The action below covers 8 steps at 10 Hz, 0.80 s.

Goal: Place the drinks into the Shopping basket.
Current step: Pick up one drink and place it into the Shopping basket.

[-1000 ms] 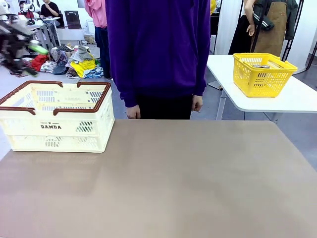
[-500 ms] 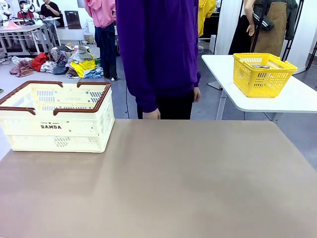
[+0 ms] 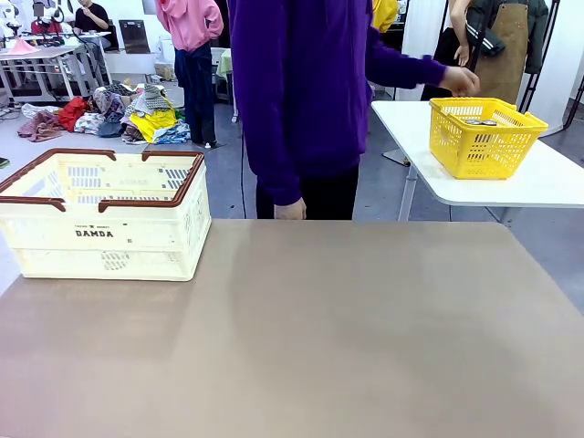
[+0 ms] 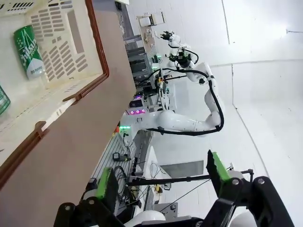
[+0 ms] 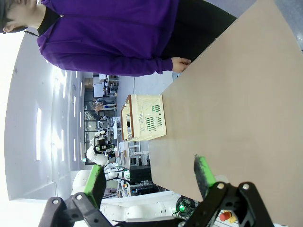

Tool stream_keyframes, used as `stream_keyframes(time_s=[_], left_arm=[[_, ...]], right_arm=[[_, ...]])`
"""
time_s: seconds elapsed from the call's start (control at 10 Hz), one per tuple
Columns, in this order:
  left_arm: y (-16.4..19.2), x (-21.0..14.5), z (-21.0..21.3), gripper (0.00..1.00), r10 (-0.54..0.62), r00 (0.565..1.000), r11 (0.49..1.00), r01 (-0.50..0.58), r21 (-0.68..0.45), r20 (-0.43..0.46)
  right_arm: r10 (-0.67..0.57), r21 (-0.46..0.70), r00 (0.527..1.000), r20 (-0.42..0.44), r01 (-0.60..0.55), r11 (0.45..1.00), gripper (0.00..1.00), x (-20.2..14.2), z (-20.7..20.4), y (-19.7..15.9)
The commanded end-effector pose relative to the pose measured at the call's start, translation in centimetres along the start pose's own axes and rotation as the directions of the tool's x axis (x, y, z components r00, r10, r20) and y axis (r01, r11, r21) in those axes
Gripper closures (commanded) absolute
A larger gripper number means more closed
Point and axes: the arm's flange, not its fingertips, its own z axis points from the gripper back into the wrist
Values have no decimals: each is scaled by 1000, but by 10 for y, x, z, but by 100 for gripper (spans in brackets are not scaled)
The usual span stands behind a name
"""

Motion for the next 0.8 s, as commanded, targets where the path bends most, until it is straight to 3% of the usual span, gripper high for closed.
stream_keyframes(time_s=[0.0,0.7], left_arm=[[0,-9,7,0,8,1000,1000,-8,-3,-9],[0,-9,7,0,8,1000,1000,-8,-3,-9]], right_arm=[[23,18,1000,2,-23,1000,0,1,0,1],[23,18,1000,2,-23,1000,0,1,0,1]])
